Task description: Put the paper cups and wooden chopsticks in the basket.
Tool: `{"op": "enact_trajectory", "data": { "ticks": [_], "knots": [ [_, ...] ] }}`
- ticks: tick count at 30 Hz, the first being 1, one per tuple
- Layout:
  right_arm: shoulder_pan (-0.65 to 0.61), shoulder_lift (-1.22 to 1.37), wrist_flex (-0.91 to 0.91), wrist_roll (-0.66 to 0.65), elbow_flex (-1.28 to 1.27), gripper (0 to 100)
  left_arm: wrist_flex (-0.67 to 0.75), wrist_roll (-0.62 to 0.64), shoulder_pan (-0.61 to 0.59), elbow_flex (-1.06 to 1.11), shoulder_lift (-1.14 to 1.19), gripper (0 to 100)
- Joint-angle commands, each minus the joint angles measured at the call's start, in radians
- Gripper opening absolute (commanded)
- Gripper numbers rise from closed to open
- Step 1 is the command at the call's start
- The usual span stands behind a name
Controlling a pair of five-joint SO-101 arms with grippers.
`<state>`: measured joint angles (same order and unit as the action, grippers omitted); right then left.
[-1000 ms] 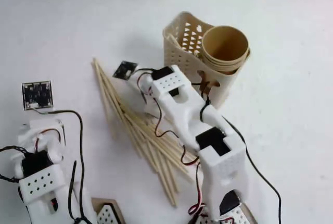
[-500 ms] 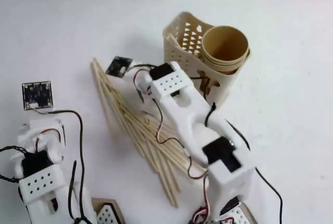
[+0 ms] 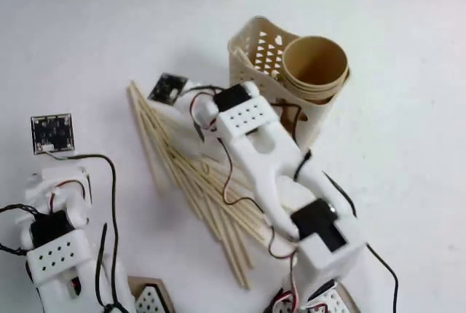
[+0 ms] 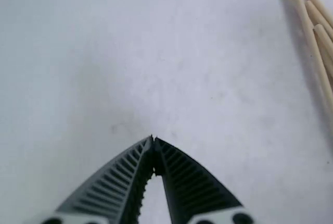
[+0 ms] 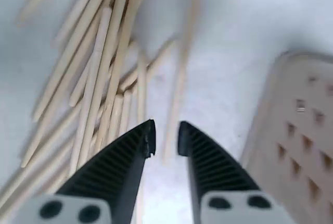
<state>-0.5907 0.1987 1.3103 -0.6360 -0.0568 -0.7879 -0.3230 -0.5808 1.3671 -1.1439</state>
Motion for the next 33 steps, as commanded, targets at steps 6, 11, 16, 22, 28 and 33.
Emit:
{"op": "enact_trajectory", "data": {
  "ticks": [6,11,16,22,28,33],
  "knots": [
    [-0.070,0.128,-0.053,0.002,0.014,15.5,0.023,0.003,-0.001,-0.008,-0.018,2],
    [-0.067,0.143,-0.099,0.002,0.012,15.6,0.023,0.003,-0.001,-0.008,-0.016,2],
    [-0.038,0.147,-0.139,0.002,0.012,15.7,0.023,0.003,-0.001,-0.008,-0.016,2],
    [-0.041,0.147,-0.113,0.002,0.011,30.0,0.023,0.003,-0.001,-0.008,-0.016,2],
    [-0.074,0.147,-0.111,0.006,0.008,29.4,0.023,0.003,-0.001,-0.008,-0.016,2],
    [-0.091,0.150,-0.105,0.057,0.012,29.4,0.023,0.002,-0.001,-0.008,-0.016,2]
  ]
}}
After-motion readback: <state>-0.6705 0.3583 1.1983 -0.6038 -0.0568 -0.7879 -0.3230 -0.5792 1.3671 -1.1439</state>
